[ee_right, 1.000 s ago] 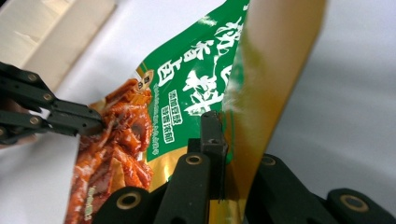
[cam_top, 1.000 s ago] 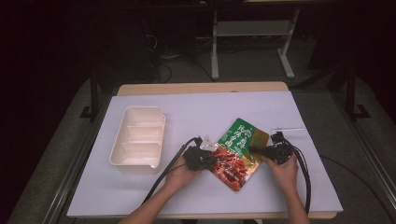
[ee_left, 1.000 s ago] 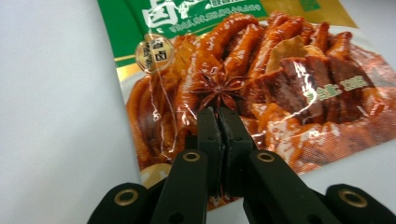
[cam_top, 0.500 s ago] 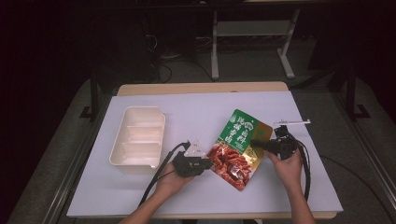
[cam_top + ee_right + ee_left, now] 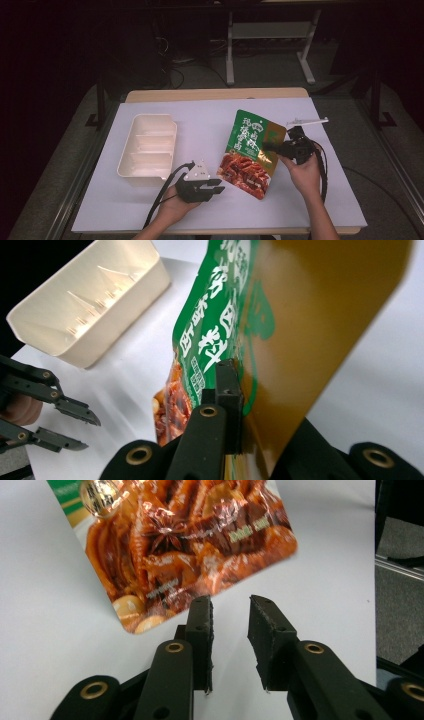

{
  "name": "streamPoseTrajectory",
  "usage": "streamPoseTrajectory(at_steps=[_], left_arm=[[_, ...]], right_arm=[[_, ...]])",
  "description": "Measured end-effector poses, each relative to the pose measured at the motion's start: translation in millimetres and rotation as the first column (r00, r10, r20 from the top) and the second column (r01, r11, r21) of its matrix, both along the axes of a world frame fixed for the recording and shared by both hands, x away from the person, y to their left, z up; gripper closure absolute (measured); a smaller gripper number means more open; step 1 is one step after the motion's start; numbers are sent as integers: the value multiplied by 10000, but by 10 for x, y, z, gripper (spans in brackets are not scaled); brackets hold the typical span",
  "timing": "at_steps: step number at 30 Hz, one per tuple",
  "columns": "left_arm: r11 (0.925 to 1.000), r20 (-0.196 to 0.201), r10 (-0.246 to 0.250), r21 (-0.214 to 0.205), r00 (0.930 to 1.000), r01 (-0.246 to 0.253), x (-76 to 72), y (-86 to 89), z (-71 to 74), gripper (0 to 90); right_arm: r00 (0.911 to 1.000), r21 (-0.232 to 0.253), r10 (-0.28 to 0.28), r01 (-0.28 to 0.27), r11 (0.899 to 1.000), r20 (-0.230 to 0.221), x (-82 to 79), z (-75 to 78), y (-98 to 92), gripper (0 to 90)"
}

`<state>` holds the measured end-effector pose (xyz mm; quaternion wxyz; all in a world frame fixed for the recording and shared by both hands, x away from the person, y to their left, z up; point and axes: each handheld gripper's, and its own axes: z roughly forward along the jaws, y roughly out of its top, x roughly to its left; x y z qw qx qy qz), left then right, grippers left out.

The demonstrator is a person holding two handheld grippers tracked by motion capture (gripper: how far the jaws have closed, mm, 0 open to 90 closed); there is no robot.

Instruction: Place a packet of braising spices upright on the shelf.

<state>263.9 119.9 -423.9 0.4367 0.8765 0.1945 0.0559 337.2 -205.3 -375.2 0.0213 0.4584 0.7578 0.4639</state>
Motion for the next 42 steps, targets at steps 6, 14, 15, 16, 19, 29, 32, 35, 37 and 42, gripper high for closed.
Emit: streamPoseTrajectory(at_steps=[6, 14, 15, 16, 19, 29, 32, 35, 37, 42], left_arm=[[9999, 141, -29, -143, 9999, 31, -65, 100, -12, 683], [9994, 75, -84, -328, 9999, 87, -220, 199, -12, 642], [9994, 75, -84, -328, 9999, 87, -220, 199, -12, 636], [9994, 105, -79, -329, 9999, 82, -251, 225, -6, 632], [9991, 104, -70, -411, 9999, 74, -292, 267, 1, 625], [9989, 253, -5, -459, 9997, 17, -383, 393, 5, 591], [9983, 256, 54, -584, 9997, -39, -412, 418, -6, 571], [9982, 313, 20, -600, 9995, -1, -428, 433, -6, 548], [9980, 321, -2, -626, 9995, 22, -431, 435, -10, 540], [9971, 272, -202, -728, 9994, 221, -434, 442, -19, 531]], right_arm=[[9992, -222, 228, -221, 9995, 333, -15, 138, 121, 891], [9959, -305, 589, -569, 9979, 684, -50, 308, 267, 893], [9945, -353, 670, -643, 9973, 801, -55, 330, 285, 893], [9941, -422, 724, -692, 9967, 811, -61, 355, 304, 893], [9916, -541, 836, -785, 9954, 985, -78, 420, 360, 893], [9802, -716, 1023, -913, 9932, 1693, -100, 596, 507, 894], [9764, -692, 1016, -899, 9935, 1904, -116, 632, 524, 895], [9734, -558, 1088, -995, 9935, 2017, -126, 665, 532, 895], [9723, -508, 1135, -1053, 9931, 2042, -129, 674, 541, 895], [9663, -594, 1393, -1294, 9898, 2165, -150, 737, 640, 895]])
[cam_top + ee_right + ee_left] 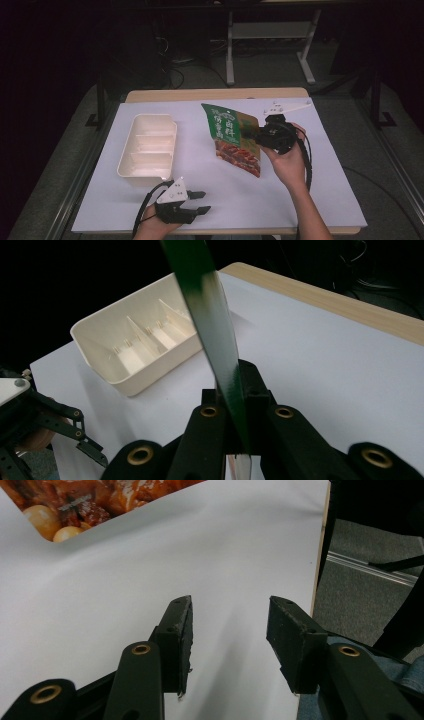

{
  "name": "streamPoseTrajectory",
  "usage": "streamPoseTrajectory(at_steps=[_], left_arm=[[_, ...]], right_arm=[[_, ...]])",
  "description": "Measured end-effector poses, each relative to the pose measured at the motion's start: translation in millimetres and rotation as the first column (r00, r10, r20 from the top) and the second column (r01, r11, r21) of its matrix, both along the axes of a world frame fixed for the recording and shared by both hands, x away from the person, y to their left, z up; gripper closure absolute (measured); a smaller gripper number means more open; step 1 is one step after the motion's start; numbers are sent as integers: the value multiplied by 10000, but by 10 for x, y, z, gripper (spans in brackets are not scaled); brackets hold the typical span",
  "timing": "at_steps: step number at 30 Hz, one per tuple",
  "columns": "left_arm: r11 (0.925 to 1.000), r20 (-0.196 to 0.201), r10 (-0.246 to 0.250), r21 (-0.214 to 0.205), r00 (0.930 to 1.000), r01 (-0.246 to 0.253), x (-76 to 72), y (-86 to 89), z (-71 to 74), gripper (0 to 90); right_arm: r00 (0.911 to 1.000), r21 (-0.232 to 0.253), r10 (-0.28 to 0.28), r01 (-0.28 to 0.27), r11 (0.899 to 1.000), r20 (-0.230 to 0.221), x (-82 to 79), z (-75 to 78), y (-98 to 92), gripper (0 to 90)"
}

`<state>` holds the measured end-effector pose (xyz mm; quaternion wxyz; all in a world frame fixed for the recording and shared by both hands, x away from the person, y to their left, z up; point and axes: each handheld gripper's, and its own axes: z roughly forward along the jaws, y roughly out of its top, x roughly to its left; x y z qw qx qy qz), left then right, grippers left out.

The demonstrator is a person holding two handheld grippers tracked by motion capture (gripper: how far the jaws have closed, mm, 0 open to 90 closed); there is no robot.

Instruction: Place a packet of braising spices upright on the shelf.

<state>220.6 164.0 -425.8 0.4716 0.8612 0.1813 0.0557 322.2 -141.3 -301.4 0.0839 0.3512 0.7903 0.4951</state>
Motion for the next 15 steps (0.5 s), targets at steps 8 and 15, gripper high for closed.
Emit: streamPoseTrajectory(at_steps=[8, 15], left_arm=[[10000, 93, -76, -18, 9999, 77, -15, 10, -3, 503], [10000, 168, -83, -42, 9998, 84, -17, 26, 1, 481]], right_arm=[[9995, 78, 292, -293, 9995, 133, 18, 64, 117, 895], [9985, 111, 497, -500, 9987, 233, 22, 108, 226, 895]])
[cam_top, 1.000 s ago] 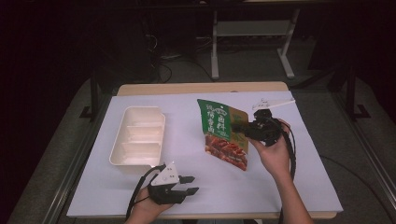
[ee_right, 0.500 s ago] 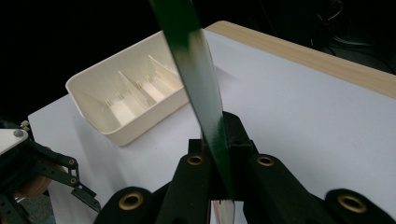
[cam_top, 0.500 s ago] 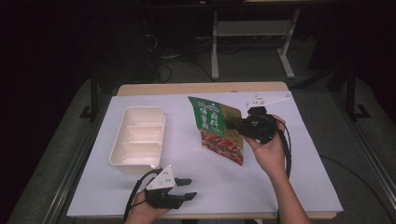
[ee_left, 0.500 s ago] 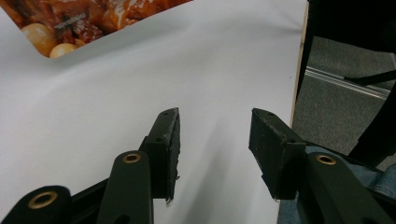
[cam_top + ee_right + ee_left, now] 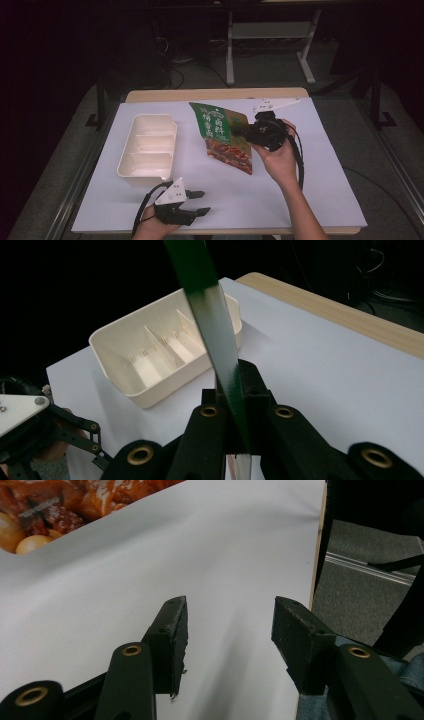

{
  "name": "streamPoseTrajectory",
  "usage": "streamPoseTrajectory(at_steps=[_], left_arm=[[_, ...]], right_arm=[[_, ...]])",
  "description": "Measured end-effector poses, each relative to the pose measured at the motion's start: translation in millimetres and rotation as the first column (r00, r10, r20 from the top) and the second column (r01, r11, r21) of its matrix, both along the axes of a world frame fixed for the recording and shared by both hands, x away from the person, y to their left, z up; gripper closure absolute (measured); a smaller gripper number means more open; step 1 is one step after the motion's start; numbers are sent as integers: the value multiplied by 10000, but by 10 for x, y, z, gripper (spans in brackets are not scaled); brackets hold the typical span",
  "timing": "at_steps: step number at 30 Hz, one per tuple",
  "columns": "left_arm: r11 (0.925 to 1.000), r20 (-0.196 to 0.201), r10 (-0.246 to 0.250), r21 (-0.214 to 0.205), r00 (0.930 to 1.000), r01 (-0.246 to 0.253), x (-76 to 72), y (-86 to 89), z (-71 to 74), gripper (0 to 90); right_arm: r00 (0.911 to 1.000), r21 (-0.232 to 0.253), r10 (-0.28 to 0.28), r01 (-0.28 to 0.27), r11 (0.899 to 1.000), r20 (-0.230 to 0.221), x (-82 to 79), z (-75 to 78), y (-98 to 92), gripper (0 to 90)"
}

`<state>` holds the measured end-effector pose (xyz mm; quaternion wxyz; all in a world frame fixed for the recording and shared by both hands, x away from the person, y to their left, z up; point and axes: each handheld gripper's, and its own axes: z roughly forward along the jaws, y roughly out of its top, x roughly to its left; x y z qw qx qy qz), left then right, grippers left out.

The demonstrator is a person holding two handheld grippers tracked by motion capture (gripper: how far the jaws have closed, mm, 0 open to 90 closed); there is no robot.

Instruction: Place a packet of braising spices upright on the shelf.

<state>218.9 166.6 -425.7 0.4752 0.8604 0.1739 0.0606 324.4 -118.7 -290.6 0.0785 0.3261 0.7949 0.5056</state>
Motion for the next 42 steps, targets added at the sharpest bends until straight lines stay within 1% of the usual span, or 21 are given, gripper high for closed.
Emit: streamPoseTrajectory(at_steps=[1, 4, 5, 8, 10, 11, 12, 14, 15, 17, 20, 24, 26, 27, 28, 29, 32, 36, 42], left_arm=[[10000, 26, 1, 4, 10000, -1, -2, 4, -2, 475], [10000, -20, -36, 52, 10000, 36, -1, 15, 0, 473], [10000, -57, -8, -3, 10000, 8, -2, 22, -10, 469], [10000, -9, -3, 6, 10000, 3, -2, 29, -19, 467], [10000, -30, 19, 56, 10000, -19, -8, 28, -20, 462], [9998, -5, -25, 179, 10000, 25, -14, 27, -17, 461], [9998, -5, -25, 179, 10000, 25, -14, 27, -17, 458], [9999, 45, -50, 114, 10000, 49, -20, 16, -23, 454], [10000, -55, -27, 59, 10000, 28, -34, 7, -27, 451], [10000, -124, 4, 4, 9999, -4, -40, 2, -31, 438], [10000, -128, -11, 14, 9999, 11, -41, 3, -32, 431], [10000, -46, -33, -30, 10000, 33, -44, 9, -31, 427], [10000, -51, -50, -31, 10000, 50, -44, 10, -31, 428], [10000, -56, -73, -10, 10000, 73, -46, 12, -31, 428], [10000, -61, -92, 17, 9999, 92, -47, 14, -31, 428], [9999, -49, -103, 29, 9999, 103, -47, 14, -31, 428], [9998, 9, -140, 120, 9999, 140, -44, 19, -27, 425], [9995, 116, -226, 231, 9997, 223, -51, 27, -20, 416], [9997, 103, -236, 79, 9997, 235, -76, 40, -20, 409]], right_arm=[[9999, -21, 70, -70, 10000, 100, 7, 14, 29, 895], [9998, -31, 143, -143, 9999, 154, 15, 31, 63, 895], [9996, -16, 192, -192, 9998, 192, 21, 50, 99, 895], [9994, -34, 259, -258, 9997, 222, 22, 70, 136, 895], [9989, -47, 372, -370, 9993, 281, 29, 97, 194, 895], [9986, -108, 406, -403, 9991, 341, 36, 106, 210, 895], [9986, -108, 406, -403, 9991, 341, 36, 106, 210, 895], [9980, -130, 513, -508, 9986, 362, 40, 137, 270, 895], [9978, -108, 553, -549, 9984, 376, 41, 147, 291, 895], [9971, -113, 623, -619, 9980, 444, 43, 170, 325, 895], [9971, -115, 633, -629, 9980, 425, 42, 195, 362, 895], [9952, -80, 813, -810, 9967, 536, 59, 241, 444, 895], [9957, -42, 803, -802, 9968, 461, 56, 251, 461, 895], [9948, -39, 849, -848, 9964, 569, 67, 263, 487, 895], [9947, 23, 875, -878, 9961, 547, 66, 272, 504, 895], [9939, -21, 909, -910, 9959, 620, 72, 277, 515, 895], [9935, -37, 958, -957, 9954, 613, 75, 292, 550, 895], [9919, -34, 1097, -1097, 9940, 640, 85, 337, 642, 895], [9897, 53, 1248, -1255, 9921, 708, 103, 369, 737, 895]])
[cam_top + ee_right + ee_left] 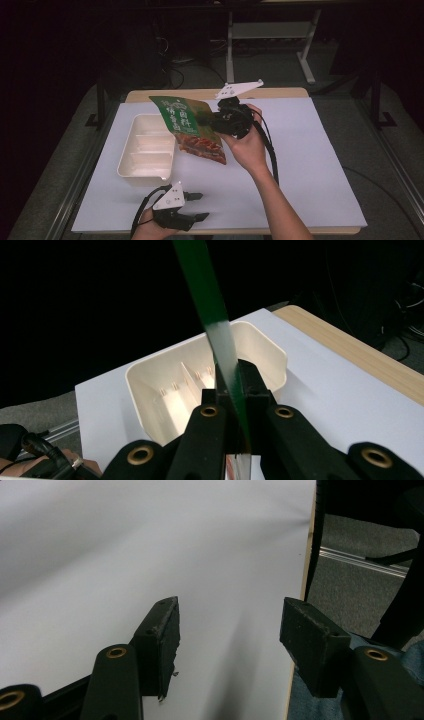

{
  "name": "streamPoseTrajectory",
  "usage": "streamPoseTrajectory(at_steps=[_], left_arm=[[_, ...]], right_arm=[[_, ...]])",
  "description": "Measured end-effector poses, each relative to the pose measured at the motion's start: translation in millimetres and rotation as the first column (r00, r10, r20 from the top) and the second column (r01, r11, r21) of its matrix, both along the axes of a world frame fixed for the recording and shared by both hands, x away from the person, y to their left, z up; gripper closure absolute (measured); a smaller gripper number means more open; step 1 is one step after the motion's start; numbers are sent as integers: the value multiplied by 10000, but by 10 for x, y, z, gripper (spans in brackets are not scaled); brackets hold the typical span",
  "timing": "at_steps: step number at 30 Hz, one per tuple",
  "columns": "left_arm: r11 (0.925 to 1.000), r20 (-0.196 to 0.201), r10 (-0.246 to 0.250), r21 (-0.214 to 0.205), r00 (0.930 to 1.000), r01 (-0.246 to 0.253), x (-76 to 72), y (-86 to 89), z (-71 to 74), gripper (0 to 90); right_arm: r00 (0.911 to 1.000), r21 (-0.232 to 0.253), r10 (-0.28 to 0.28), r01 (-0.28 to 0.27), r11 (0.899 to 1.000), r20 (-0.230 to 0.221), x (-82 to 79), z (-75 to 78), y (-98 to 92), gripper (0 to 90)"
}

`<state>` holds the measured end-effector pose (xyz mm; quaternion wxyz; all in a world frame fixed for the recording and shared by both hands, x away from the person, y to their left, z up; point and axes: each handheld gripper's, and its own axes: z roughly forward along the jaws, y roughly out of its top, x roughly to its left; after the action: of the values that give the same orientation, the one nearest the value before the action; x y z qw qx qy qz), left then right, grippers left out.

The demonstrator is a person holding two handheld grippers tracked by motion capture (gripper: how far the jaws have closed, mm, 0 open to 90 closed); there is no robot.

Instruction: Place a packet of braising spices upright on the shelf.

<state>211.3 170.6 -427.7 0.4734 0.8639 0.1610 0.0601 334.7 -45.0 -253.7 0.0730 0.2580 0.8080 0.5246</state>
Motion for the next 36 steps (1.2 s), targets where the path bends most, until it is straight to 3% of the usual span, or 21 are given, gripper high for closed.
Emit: streamPoseTrajectory(at_steps=[5, 14, 22, 36], left_arm=[[9999, 116, -92, 100, 9999, 91, -5, 20, 14, 407], [9999, 103, 23, -119, 9999, -22, -23, 24, 15, 405], [10000, 224, 1, 19, 9997, -2, -12, 48, 15, 396], [9998, 206, 140, -170, 9997, -137, -26, 60, 40, 383]], right_arm=[[9998, 10, 211, -211, 9998, 28, 18, 23, 100, 895], [9984, 81, 535, -536, 9985, 198, 62, 86, 289, 895], [9979, 211, 621, -625, 9978, 201, 133, 87, 423, 895], [9962, 579, 849, -858, 9946, 183, 348, 44, 711, 895]])
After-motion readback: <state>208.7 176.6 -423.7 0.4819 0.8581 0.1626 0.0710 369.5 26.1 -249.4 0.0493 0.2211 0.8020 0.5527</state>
